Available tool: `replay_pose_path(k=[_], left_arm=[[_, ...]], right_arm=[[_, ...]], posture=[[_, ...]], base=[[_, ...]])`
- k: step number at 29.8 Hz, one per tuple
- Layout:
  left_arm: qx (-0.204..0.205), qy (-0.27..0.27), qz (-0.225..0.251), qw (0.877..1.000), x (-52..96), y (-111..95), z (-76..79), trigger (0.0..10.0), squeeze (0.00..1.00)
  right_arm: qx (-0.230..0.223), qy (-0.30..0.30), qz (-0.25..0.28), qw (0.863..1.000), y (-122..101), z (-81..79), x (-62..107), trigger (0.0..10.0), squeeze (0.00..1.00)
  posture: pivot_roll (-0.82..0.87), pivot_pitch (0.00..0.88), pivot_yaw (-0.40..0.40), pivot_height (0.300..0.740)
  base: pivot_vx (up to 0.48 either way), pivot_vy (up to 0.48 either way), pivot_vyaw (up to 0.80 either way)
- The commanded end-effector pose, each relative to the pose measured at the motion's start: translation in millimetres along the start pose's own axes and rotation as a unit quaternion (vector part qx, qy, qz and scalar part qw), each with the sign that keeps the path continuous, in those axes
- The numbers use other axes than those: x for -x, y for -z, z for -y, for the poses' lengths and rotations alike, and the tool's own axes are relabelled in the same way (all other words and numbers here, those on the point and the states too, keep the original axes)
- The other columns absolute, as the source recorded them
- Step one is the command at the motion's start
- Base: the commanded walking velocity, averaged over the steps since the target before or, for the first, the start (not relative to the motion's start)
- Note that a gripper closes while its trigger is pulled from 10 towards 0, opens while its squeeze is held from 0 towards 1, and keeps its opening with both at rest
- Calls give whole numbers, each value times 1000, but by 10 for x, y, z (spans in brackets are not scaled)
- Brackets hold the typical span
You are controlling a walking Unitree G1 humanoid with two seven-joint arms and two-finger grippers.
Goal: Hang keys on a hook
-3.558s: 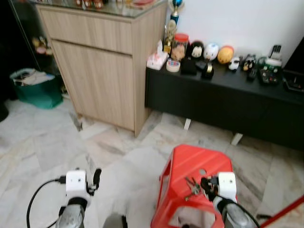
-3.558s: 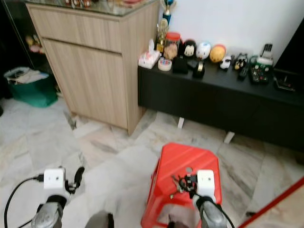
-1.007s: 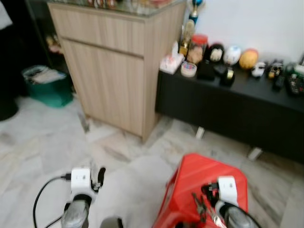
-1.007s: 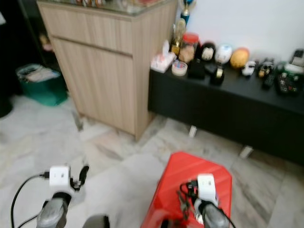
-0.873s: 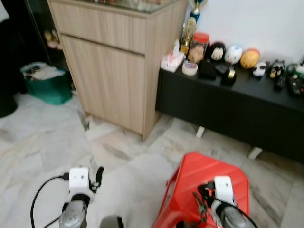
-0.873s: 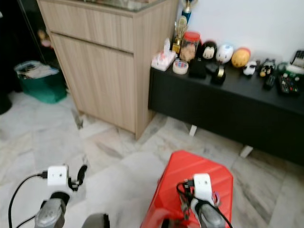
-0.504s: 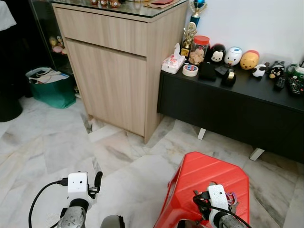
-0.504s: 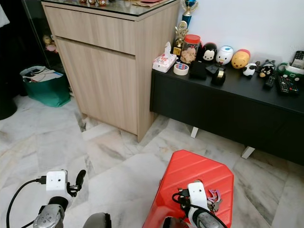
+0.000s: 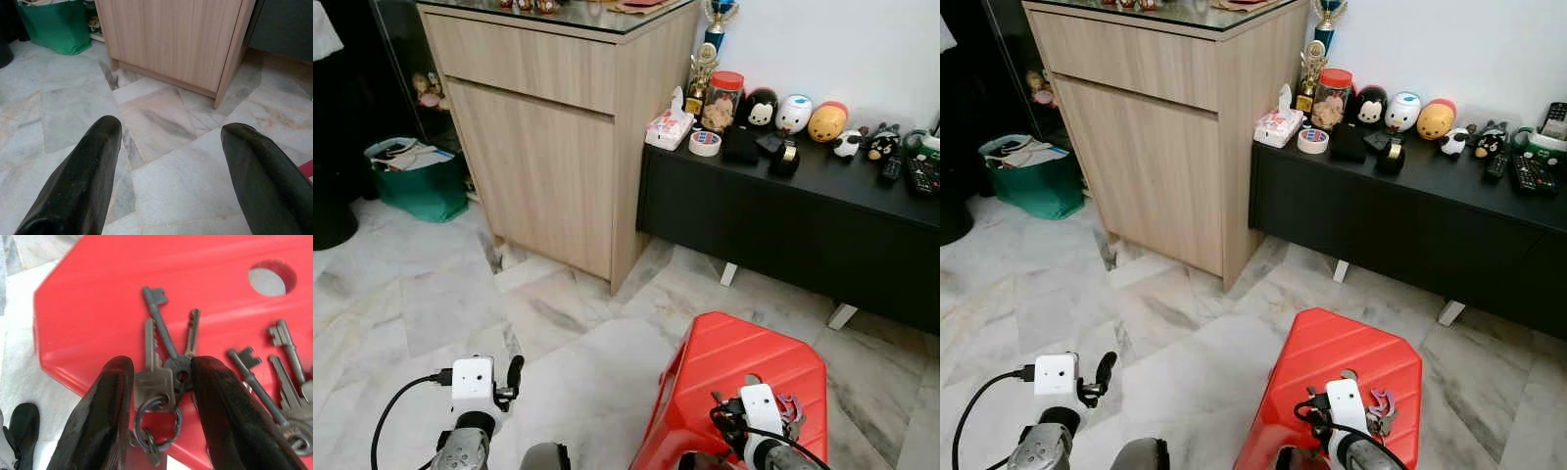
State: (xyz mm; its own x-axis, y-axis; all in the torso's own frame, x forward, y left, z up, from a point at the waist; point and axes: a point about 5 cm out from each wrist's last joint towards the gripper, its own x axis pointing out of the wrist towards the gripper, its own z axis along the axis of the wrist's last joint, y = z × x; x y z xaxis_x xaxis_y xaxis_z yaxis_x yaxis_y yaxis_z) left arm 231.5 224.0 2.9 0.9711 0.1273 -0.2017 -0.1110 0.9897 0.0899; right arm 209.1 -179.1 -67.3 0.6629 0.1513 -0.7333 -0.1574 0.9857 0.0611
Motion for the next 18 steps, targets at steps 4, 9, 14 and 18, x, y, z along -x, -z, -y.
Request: replay_pose_path(k=[4, 9, 14, 18], left_arm=[[0, -5, -1, 1000, 1, -9, -13, 10000, 0], [-2, -5, -1, 1000, -1, -8, -15, 10000, 0], [-4, -6, -1, 1000, -5, -9, -16, 10000, 0], [-5, -6, -4, 1000, -5, 1, -18, 10000, 0]], right_arm=[[-12, 13, -4, 1000, -49, 51, -9, 10000, 0], [-13, 13, -12, 1000, -41, 51, -12, 3412, 0], [-14, 11, -15, 1000, -35, 42, -13, 0, 0], [-15, 9, -18, 1000, -23, 29, -15, 0, 0]], posture=[[86, 0, -86, 620], [85, 0, -85, 620], [87, 0, -85, 620], [86, 0, -84, 620]], base=[[0, 0, 0], [0, 0, 0], [0, 0, 0], [0, 0, 0]])
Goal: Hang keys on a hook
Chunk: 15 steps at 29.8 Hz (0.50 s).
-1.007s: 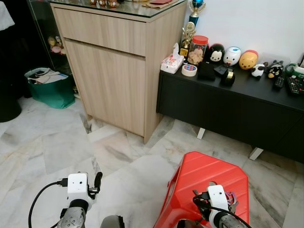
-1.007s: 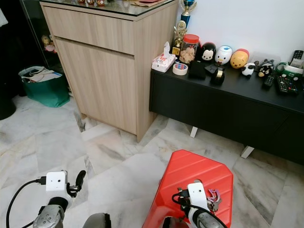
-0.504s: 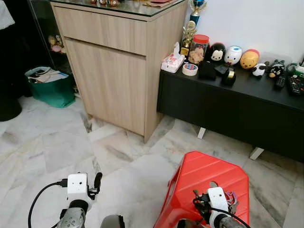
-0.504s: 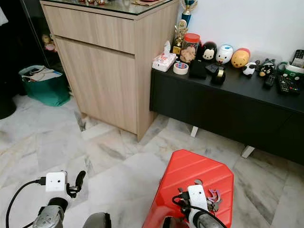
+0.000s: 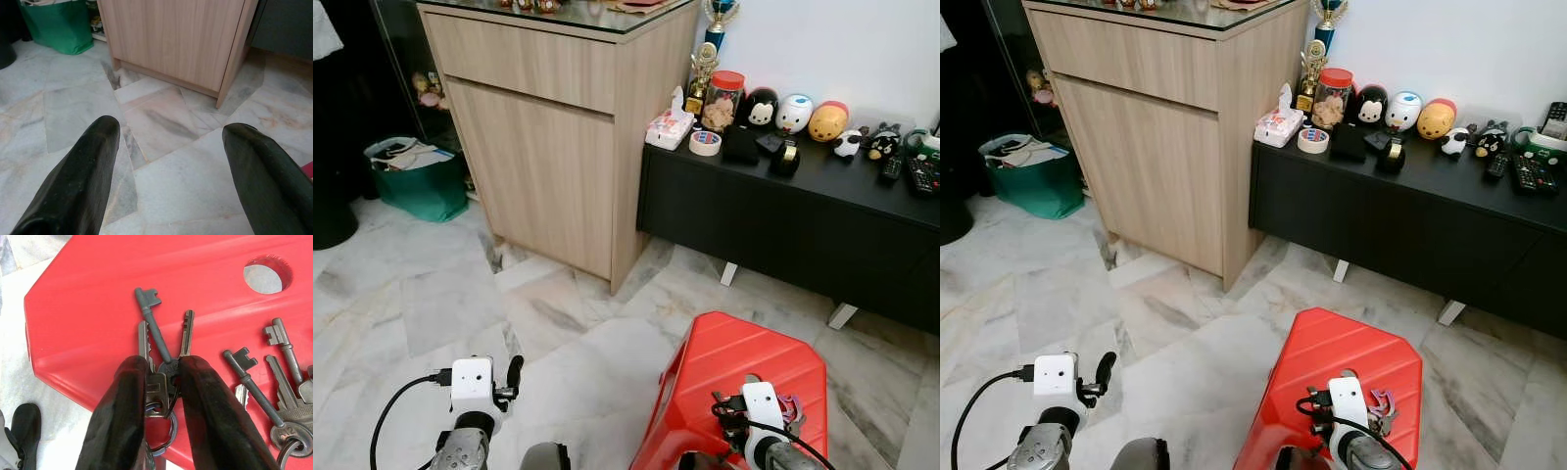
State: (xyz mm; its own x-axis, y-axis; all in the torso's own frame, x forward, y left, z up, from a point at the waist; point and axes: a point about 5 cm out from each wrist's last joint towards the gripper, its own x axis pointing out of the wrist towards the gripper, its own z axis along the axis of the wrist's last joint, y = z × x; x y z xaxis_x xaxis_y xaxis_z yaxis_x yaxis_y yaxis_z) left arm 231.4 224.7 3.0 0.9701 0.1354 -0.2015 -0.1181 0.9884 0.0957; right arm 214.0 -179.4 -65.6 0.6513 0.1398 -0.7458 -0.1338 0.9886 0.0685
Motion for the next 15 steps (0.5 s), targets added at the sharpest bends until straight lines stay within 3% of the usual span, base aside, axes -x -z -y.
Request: replay_pose_path(k=[1, 15], left_arm=[[-3, -2, -4, 1000, -3, 5, -11, 10000, 0], [-4, -2, -11, 1000, -6, 26, -14, 10000, 0]], right_arm=[[-4, 4, -10, 1000, 28, 18, 5, 0, 0], [-2, 9, -25, 1000, 87, 27, 14, 0, 0]], posture=[[86, 0, -84, 620], [87, 0, -84, 620]], base=[[0, 0, 0], [0, 0, 0]])
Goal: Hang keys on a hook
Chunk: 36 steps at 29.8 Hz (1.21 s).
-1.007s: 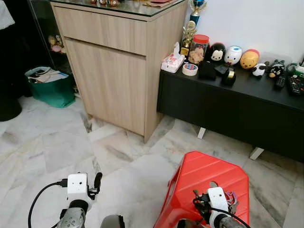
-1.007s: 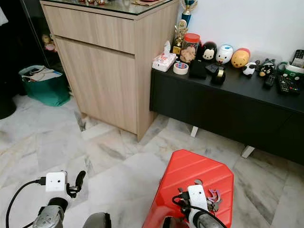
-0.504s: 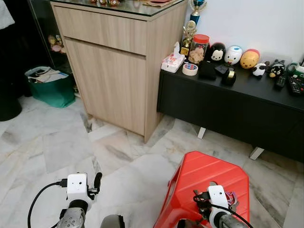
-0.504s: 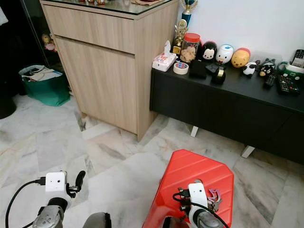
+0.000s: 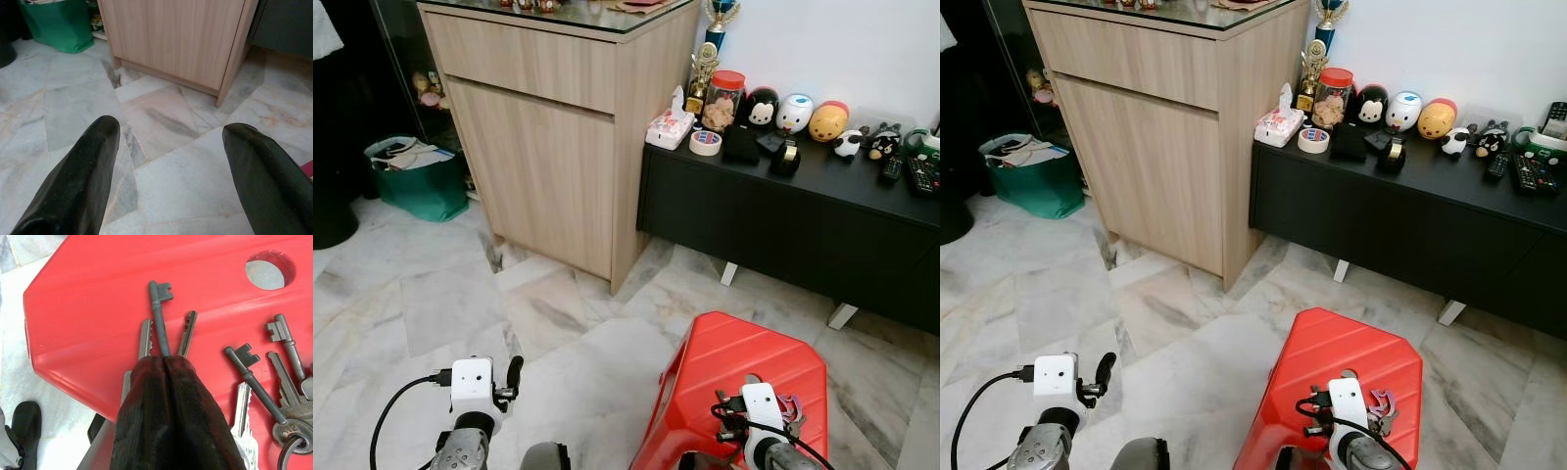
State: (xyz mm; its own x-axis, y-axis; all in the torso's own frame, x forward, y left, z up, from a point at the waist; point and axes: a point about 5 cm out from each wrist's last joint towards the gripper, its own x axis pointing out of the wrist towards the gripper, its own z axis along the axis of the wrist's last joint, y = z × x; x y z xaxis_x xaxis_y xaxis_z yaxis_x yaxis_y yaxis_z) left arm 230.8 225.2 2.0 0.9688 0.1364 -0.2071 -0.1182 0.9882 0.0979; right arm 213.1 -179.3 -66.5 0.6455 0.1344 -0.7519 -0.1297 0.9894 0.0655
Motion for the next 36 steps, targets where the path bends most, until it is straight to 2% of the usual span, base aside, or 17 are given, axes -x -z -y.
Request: replay_pose_path(k=[1, 9, 12, 18, 22, 23, 24, 25, 26, 27, 28, 36], left_arm=[[-3, -2, -8, 1000, -11, 14, -11, 10000, 0], [-5, -3, -11, 1000, -25, 15, -15, 10000, 0], [-6, -4, -11, 1000, -32, 15, -19, 10000, 0], [-8, -5, -13, 1000, -51, 14, -28, 10000, 0], [-7, -7, -16, 1000, -52, 25, -33, 10000, 0], [-7, -7, -18, 1000, -49, 35, -36, 10000, 0], [-7, -8, -19, 1000, -48, 39, -38, 10000, 0], [-6, -9, -22, 1000, -46, 52, -39, 10000, 0], [-6, -10, -23, 1000, -44, 61, -42, 10000, 0], [-5, -11, -25, 1000, -43, 69, -42, 10000, 0], [-5, -12, -29, 1000, -38, 85, -45, 10000, 0], [-1, -20, -56, 998, -5, 199, -43, 10000, 0]], right_arm=[[-1, 7, -21, 1000, 76, 29, 14, 0, 0], [-14, 11, 4, 1000, 33, 40, 15, 0, 0], [-23, 8, 34, 999, -58, 46, 9, 0, 0], [-45, -14, 126, 991, -414, 44, 1, 0, 0], [-56, -19, 161, 985, -502, 75, 30, 0, 0], [-56, -22, 177, 982, -521, 86, 53, 824, 0], [-56, -23, 185, 981, -529, 91, 66, 824, 0], [-59, -24, 200, 978, -550, 102, 93, 1608, 0], [-61, -26, 210, 976, -565, 105, 110, 3882, 0], [-62, -26, 216, 974, -575, 108, 122, 3882, 0], [-63, -26, 224, 972, -586, 109, 138, 10000, 0], [-77, -10, 259, 963, -662, 140, 212, 10000, 0]], posture=[[87, 0, -84, 620], [90, 0, -84, 620], [91, 0, -83, 620], [87, 0, -81, 620], [83, 0, -80, 620], [83, 0, -80, 620], [83, 0, -80, 620], [79, 0, -82, 620], [79, 0, -82, 620], [74, 0, -83, 620], [74, 0, -83, 620], [58, 0, -84, 620]], base=[[0, 0, 0], [0, 0, 0], [0, 0, 0], [0, 0, 0], [0, 0, 0], [0, 0, 0], [0, 0, 0], [0, 0, 0], [0, 0, 0], [0, 0, 0], [0, 0, 0], [0, 0, 0]])
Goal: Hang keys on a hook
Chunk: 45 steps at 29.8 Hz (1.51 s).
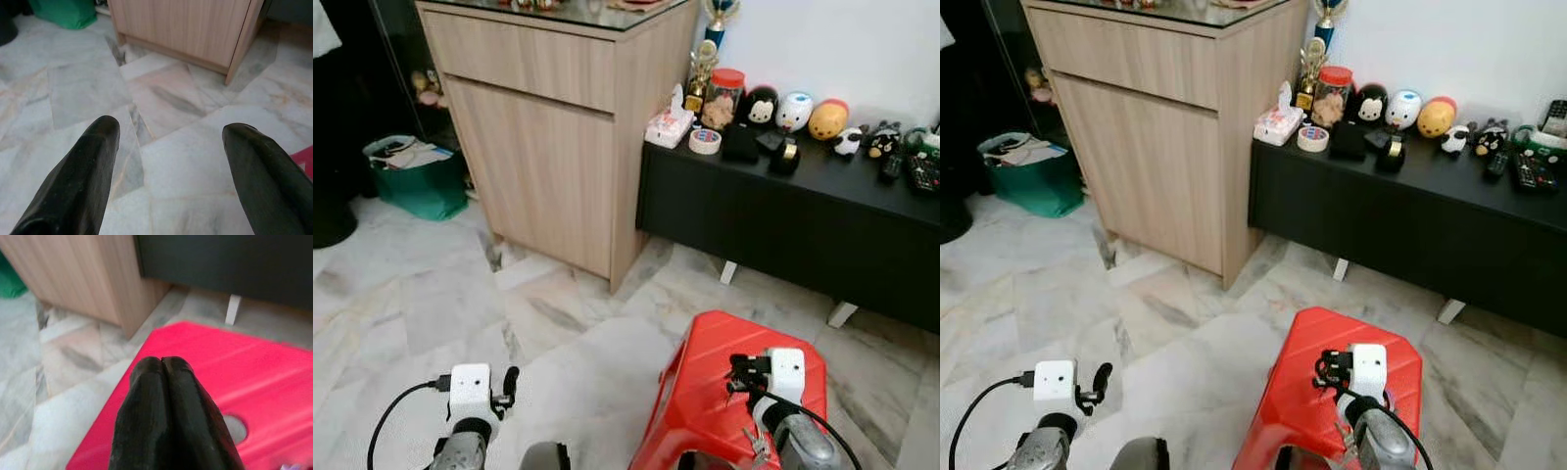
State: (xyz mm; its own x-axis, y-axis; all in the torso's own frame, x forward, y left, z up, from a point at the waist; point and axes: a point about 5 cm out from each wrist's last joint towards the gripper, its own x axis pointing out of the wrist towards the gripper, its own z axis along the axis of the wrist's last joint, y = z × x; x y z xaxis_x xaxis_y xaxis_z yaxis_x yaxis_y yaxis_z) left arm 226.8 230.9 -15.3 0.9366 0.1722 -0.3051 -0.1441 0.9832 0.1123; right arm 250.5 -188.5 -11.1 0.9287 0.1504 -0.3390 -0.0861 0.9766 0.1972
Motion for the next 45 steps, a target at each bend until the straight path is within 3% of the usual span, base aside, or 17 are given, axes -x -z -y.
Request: replay_pose_path(k=[1, 9, 21, 32, 45], left_arm=[[4, -7, -11, 1000, 2, 44, -1, 10000, 0], [6, -24, -51, 998, 77, 215, -70, 10000, 0], [2, -27, -96, 995, 193, 413, -95, 10000, 0], [0, -29, -156, 987, 345, 639, -105, 10000, 0], [9, -20, -195, 981, 466, 787, -64, 10000, 0]], right_arm=[[-9, 17, 14, 1000, -41, 41, 13, 10000, 0], [-11, 26, 23, 999, -95, 42, 10, 10000, 0], [-17, 29, 10, 999, -4, 23, 48, 10000, 0], [-15, 45, -18, 999, 121, 87, 102, 10000, 0], [-12, 52, -32, 998, 171, 111, 108, 10000, 0]], posture=[[59, 0, -86, 620], [57, 0, -87, 660], [59, 0, -81, 735], [61, 0, -80, 740], [67, 0, -82, 740]], base=[[0, 0, 0], [0, 0, 0], [0, 0, 0], [0, 0, 0], [0, 0, 0]])
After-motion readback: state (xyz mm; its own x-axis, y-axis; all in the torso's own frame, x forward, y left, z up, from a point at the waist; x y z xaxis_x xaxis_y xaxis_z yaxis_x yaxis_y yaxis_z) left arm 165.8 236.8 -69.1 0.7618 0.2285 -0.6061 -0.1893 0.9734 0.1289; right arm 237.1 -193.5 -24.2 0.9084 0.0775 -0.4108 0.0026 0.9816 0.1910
